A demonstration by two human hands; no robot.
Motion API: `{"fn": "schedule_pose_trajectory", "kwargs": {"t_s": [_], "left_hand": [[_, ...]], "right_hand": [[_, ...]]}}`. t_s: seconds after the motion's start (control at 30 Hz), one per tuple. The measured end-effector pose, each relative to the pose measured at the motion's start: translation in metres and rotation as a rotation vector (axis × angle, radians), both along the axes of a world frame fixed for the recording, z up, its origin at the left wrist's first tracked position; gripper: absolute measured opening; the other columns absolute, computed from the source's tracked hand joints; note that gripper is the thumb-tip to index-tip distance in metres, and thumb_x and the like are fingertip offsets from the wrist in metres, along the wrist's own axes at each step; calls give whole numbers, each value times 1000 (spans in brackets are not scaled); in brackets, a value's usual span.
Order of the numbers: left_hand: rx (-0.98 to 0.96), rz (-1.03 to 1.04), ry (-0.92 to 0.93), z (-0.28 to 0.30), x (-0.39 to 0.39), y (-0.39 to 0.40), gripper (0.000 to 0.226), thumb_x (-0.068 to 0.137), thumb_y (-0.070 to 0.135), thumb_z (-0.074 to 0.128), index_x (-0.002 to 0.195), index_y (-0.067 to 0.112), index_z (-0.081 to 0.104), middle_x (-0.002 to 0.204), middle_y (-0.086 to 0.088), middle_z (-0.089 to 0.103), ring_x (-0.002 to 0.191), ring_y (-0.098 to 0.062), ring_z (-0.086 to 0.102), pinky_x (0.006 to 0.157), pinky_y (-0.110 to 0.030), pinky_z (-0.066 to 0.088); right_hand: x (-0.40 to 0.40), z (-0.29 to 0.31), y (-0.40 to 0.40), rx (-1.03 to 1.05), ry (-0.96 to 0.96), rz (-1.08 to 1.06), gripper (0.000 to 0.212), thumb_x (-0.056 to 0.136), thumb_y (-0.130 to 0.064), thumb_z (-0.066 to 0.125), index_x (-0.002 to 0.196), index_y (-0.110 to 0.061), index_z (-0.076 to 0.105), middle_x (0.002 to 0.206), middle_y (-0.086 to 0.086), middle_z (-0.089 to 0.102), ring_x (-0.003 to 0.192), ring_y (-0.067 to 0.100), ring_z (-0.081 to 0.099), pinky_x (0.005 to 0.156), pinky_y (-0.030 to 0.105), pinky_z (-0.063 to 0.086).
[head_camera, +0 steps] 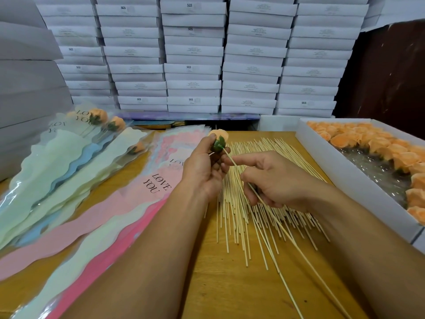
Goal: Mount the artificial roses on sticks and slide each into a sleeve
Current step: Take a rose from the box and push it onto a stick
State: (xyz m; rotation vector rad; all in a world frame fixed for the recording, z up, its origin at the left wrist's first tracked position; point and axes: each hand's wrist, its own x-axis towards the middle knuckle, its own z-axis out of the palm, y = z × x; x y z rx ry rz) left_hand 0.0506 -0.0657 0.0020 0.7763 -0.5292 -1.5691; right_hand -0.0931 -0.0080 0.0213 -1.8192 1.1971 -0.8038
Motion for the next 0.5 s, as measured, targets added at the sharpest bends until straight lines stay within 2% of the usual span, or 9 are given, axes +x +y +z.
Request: {"fn": "schedule_pose_trajectory", "kwargs": {"t_s": [0.23, 0.33, 0.5], "left_hand": [[-10, -6, -29, -2, 0, -1, 20, 93, 25, 66, 94, 5, 65, 62, -7, 67, 44, -8, 53, 47, -16, 44], [-20, -3, -54, -3, 0, -2, 20, 92, 25, 66, 94, 6, 65, 63, -7, 67, 46, -9, 52, 47, -17, 44], [-37, -1, -91, -4, 0, -2, 21, 92, 24, 66, 96, 4, 65, 65, -7, 67, 46, -8, 52, 46, -17, 43]], "right_hand": [[-1, -1, 1, 12, -7, 32, 51, 100, -8, 43, 130, -47, 54, 58, 7, 64, 36, 12, 41, 33, 21, 33], [-1, 0, 0, 18, 6, 35, 51, 100, -7, 43, 136, -41, 54, 58, 7, 64, 36, 11, 43, 33, 21, 34], [0, 1, 0, 31, -18, 52, 45, 99, -5, 42, 110, -42, 66, 58, 8, 62, 34, 10, 41, 32, 20, 33]]}}
